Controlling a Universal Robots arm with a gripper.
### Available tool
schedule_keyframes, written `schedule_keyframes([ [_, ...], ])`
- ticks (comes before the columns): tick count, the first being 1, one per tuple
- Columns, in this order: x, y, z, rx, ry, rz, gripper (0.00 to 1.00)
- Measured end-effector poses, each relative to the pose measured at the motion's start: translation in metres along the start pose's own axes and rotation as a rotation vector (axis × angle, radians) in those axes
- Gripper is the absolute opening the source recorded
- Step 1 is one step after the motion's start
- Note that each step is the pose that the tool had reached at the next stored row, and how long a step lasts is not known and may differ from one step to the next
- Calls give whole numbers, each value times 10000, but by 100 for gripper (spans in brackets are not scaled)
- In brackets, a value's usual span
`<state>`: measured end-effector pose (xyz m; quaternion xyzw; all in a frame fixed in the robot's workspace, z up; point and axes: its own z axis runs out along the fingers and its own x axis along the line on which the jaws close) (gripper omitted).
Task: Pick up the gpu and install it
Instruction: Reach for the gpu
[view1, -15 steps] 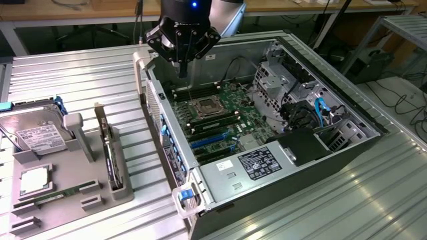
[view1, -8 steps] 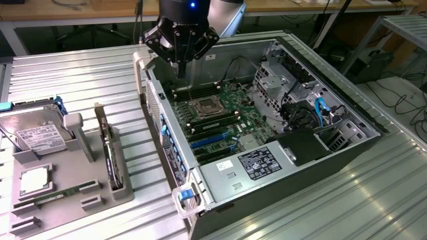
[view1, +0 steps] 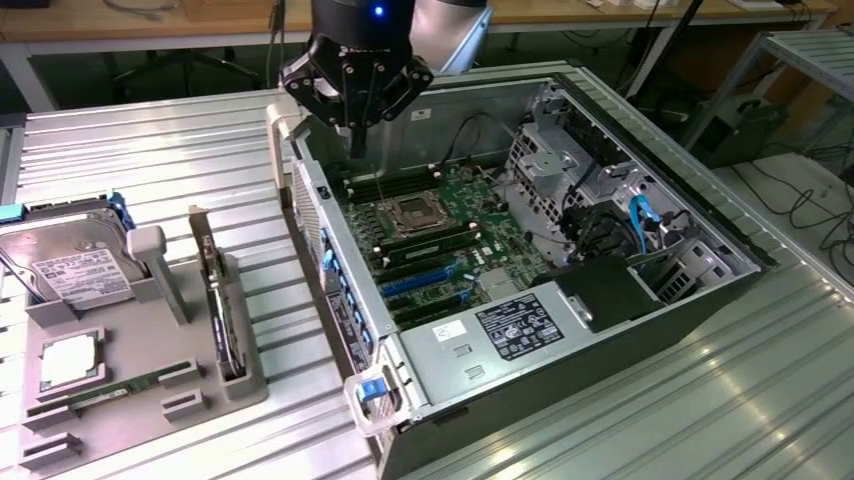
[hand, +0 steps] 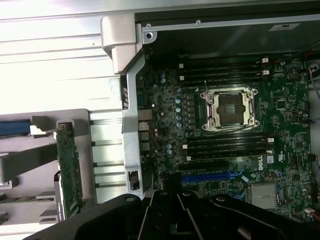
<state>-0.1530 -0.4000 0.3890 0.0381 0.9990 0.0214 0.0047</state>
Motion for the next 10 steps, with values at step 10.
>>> schedule_keyframes([
  [10,70,-11,7,1,13,0,11],
])
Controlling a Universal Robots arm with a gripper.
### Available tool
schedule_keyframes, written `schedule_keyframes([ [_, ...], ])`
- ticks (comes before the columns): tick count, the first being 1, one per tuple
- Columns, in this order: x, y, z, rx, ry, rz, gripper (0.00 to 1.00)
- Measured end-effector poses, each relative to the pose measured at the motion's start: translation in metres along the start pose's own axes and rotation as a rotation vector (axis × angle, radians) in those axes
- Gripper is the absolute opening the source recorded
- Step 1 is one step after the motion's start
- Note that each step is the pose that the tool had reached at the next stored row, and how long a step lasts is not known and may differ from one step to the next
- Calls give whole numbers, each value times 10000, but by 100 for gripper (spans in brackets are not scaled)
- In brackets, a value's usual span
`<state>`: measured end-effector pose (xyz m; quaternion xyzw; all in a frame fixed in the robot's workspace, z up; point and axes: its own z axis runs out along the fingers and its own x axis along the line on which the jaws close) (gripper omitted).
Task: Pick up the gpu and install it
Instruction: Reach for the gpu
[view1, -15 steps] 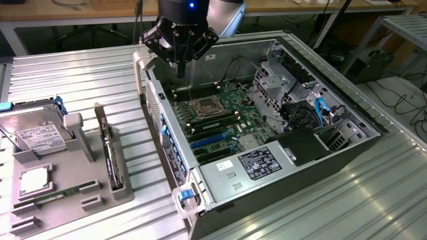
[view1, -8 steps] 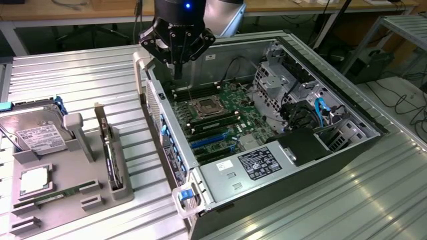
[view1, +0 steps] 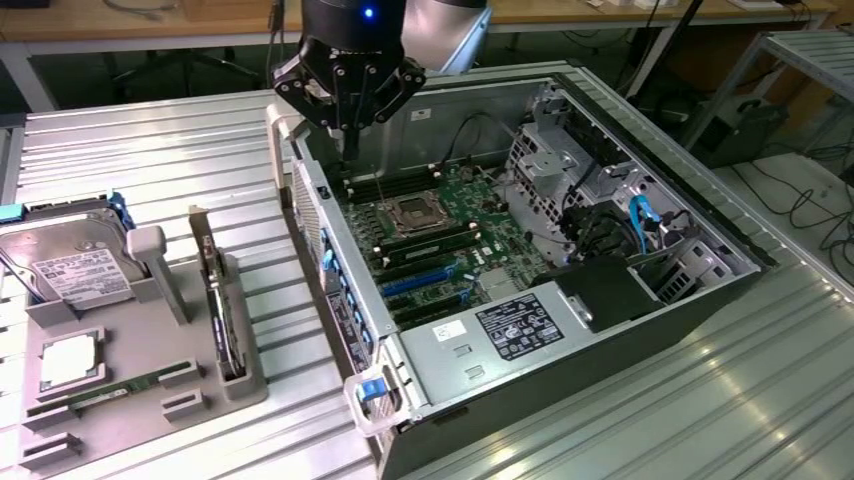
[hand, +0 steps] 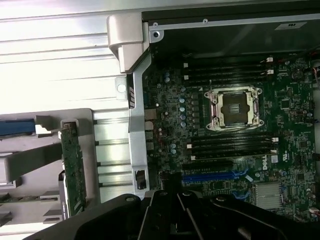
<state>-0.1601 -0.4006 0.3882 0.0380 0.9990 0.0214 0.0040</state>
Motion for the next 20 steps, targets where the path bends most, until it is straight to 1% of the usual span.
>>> schedule_keyframes([
  [13,97,-18,8,1,17,1,11],
  [20,147,-26,16,3,39,2,11],
])
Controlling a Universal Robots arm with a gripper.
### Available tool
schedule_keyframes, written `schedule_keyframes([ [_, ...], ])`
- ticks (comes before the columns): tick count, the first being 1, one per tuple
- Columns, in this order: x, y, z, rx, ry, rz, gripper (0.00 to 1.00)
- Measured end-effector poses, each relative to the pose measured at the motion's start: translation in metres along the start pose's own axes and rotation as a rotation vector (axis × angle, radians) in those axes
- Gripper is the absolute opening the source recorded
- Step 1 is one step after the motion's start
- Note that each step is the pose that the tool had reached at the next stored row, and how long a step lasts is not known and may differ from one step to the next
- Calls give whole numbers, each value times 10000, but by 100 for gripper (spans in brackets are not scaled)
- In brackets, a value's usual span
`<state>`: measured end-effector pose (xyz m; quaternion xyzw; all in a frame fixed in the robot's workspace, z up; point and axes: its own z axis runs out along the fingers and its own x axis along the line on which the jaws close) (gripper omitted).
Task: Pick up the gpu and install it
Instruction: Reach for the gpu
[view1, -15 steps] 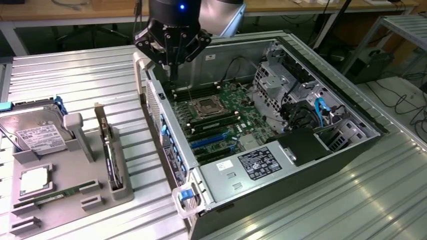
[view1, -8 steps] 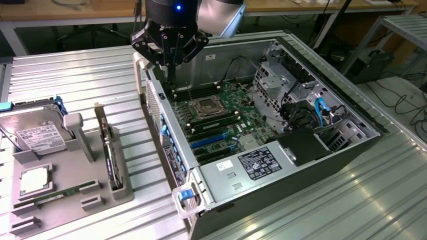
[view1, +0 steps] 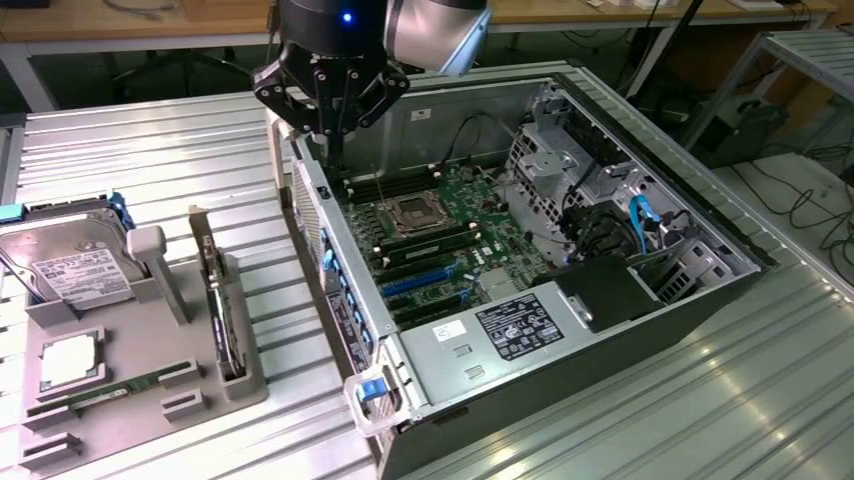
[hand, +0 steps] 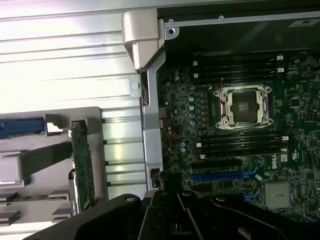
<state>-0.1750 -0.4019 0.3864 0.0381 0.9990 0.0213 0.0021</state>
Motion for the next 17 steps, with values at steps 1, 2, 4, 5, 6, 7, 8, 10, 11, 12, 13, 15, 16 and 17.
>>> schedule_keyframes([
  [1,10,-2,2,0,3,-1,11],
  [2,19,-4,2,1,6,0,11],
  [4,42,-9,5,1,13,0,11],
  [5,49,-10,7,0,16,1,11],
  [6,57,-11,7,2,20,1,11],
  [7,63,-12,8,2,23,1,11],
  [8,67,-12,9,2,26,0,11],
  [10,77,-15,11,2,30,1,11],
  [11,82,-16,11,2,34,1,11],
  [12,86,-17,12,2,38,1,11],
  [13,90,-18,13,3,42,1,11],
  [15,101,-21,15,3,50,2,11],
  [16,106,-22,16,4,56,2,11],
  [17,114,-23,17,5,62,2,11],
])
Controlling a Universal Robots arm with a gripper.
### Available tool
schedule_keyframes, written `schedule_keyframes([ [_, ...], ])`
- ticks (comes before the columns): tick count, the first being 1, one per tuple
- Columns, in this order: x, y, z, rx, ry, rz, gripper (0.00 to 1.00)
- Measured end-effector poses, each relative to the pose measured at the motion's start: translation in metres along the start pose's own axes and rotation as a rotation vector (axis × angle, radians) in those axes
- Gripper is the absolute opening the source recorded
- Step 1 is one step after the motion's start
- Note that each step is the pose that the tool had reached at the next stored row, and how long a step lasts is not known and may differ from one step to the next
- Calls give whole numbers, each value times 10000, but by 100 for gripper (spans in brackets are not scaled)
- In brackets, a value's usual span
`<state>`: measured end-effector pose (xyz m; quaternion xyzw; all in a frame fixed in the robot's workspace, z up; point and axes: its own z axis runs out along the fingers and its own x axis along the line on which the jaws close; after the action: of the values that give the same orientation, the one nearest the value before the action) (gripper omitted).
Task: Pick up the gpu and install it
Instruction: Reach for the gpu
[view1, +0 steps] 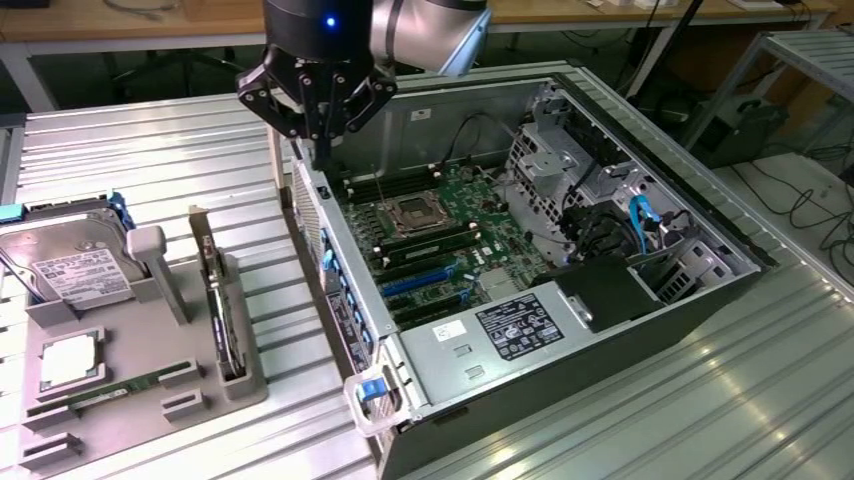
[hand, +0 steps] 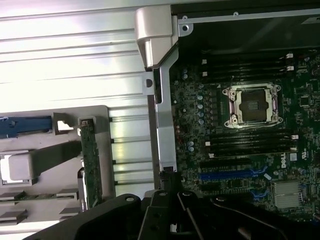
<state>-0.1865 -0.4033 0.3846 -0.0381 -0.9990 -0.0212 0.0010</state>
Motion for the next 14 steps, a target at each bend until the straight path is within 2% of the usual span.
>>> schedule_keyframes([
  [5,27,-5,7,1,24,1,11],
  [12,112,-24,28,9,130,6,11],
  [14,124,-27,31,10,142,6,11],
])
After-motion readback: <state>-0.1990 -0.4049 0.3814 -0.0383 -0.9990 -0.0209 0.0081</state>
